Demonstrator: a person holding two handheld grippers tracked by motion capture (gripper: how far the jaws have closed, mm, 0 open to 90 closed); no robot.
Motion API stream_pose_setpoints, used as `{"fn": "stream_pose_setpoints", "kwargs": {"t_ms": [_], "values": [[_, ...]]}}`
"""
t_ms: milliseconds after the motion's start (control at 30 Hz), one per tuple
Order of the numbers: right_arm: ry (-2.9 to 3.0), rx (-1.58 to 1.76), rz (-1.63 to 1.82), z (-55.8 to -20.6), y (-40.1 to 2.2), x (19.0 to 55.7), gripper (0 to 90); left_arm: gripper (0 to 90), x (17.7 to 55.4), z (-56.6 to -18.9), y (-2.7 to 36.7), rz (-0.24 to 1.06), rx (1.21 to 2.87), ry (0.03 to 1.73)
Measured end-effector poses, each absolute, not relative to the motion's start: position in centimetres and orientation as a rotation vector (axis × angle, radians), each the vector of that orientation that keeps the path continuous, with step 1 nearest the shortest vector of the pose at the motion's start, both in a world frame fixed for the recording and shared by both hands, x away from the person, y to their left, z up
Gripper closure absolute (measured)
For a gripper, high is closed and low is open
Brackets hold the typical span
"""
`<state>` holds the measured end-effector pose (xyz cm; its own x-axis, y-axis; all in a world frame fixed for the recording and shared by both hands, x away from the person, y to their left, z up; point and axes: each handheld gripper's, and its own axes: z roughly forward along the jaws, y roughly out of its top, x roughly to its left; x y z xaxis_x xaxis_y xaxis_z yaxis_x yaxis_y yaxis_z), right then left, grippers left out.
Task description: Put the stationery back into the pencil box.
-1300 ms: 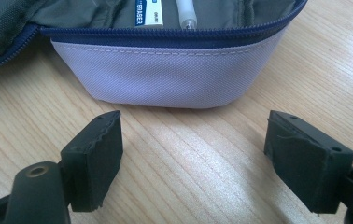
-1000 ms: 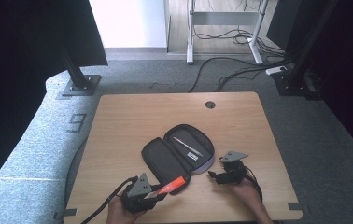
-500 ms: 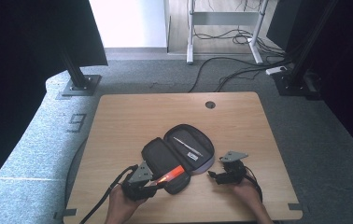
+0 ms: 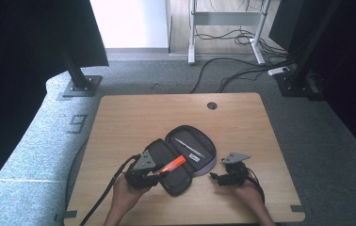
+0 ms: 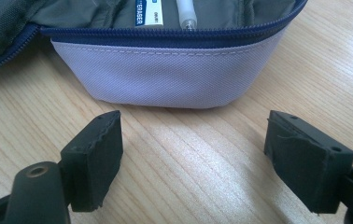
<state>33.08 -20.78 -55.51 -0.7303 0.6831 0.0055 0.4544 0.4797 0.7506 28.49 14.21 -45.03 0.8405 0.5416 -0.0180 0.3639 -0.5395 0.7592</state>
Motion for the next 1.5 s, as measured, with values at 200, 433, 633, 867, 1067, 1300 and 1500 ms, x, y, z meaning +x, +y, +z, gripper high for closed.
{"fn": "stream_pose_setpoints", "kwargs": {"t_ms": [200,433,633,867,1067,1300,1500], "values": [[2.435,0.964,1.103,-55.5,-20.8,33.1,19.1,66.6,29.5,-44.7,13.2,0.298,2.227,0.639],[2.435,0.964,1.103,-55.5,-20.8,33.1,19.1,66.6,31.0,-44.2,12.0,0.294,2.219,0.625],[2.435,0.964,1.104,-55.5,-20.8,33.1,19.1,66.6,32.6,-44.2,11.2,0.286,2.210,0.633],[2.435,0.965,1.103,-55.5,-20.8,33.1,19.1,66.6,34.1,-44.0,10.3,0.288,2.205,0.634],[2.436,0.965,1.103,-55.5,-20.8,33.1,19.2,66.6,35.2,-44.1,9.3,0.292,2.205,0.628],[2.434,0.964,1.103,-55.5,-20.8,33.1,19.2,66.6,36.6,-44.5,8.4,0.278,2.208,0.635],[2.434,0.963,1.103,-55.5,-20.8,33.1,19.1,66.6,37.8,-44.9,7.7,0.262,2.195,0.640]]}}
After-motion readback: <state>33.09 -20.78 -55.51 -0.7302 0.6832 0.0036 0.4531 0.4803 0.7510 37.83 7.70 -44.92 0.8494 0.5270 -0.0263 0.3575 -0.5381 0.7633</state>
